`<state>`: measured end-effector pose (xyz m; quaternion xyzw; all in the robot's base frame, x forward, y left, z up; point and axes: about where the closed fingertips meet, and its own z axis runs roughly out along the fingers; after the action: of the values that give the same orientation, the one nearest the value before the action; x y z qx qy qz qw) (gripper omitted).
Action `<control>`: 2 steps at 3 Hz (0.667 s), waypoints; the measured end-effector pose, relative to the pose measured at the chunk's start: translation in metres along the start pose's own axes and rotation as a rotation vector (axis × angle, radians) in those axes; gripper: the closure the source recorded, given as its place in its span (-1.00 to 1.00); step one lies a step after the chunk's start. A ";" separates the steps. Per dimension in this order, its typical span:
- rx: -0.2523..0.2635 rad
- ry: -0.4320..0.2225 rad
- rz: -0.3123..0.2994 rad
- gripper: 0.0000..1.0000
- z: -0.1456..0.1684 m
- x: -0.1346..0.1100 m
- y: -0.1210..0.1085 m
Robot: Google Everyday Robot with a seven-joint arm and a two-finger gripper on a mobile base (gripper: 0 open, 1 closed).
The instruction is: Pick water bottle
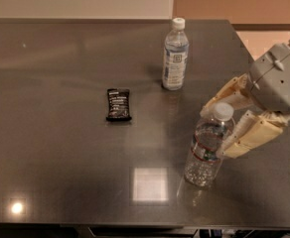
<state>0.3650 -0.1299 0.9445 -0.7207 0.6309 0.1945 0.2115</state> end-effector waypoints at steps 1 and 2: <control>-0.007 -0.038 -0.007 0.30 -0.004 -0.007 0.000; 0.014 -0.064 0.002 0.77 -0.018 -0.016 -0.003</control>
Offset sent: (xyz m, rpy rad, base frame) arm -0.0017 -0.0023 0.0448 0.0945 0.0168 -0.0149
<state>0.3663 -0.1267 0.9687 -0.7119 0.6260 0.2133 0.2364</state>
